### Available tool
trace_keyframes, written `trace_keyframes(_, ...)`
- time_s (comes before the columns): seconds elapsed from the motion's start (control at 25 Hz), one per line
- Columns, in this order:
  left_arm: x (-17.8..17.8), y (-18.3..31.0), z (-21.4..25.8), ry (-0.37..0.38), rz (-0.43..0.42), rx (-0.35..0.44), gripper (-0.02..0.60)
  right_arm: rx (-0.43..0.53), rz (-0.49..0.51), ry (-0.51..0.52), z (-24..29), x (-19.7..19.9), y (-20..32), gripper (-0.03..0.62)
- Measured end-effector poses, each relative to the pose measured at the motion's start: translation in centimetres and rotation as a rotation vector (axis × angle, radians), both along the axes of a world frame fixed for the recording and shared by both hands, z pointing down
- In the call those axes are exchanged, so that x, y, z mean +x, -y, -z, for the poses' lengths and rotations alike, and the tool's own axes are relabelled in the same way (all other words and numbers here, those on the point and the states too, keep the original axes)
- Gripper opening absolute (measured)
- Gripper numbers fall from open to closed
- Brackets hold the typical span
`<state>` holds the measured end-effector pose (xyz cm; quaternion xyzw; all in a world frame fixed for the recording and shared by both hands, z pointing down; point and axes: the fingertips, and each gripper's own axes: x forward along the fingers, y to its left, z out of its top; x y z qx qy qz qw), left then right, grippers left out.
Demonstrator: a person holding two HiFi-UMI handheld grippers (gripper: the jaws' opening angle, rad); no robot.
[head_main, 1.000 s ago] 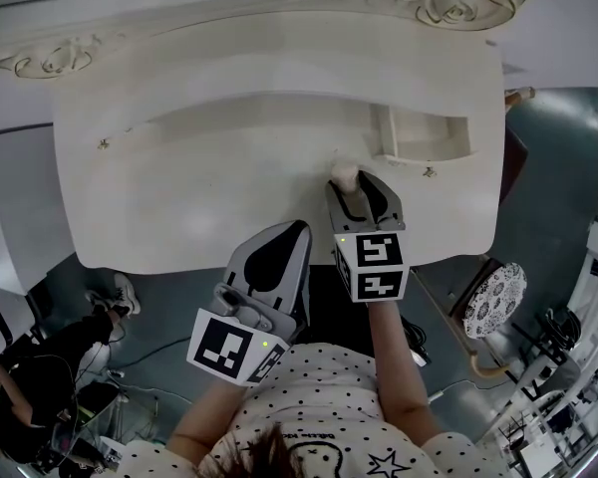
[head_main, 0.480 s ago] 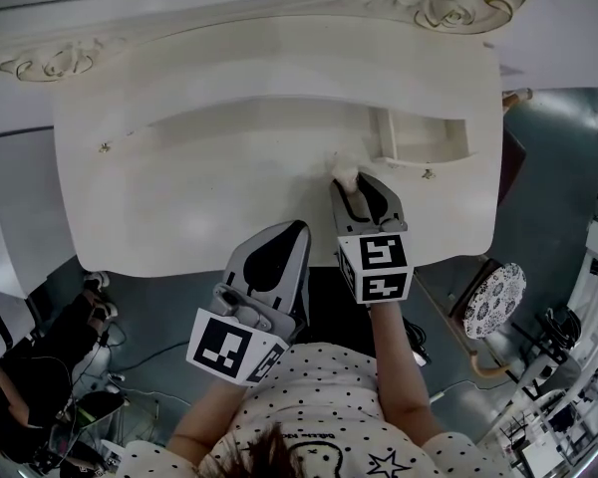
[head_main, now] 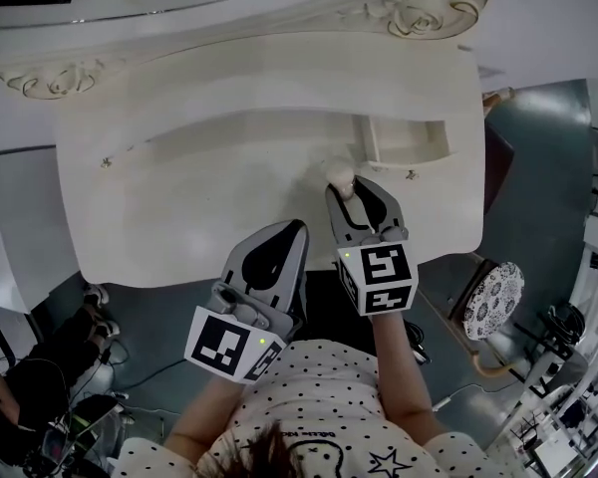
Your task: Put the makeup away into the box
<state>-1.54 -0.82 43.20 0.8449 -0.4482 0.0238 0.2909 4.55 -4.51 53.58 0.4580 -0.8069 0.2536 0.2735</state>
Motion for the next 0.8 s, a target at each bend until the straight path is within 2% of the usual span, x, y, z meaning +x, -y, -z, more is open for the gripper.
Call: trace_keyframes(0.8,2.4,1.0,5.8,-0.017,-0.055,0.130,-0.005,0.190,-0.023,0.011,9.7,2.7,-0.5,0.143)
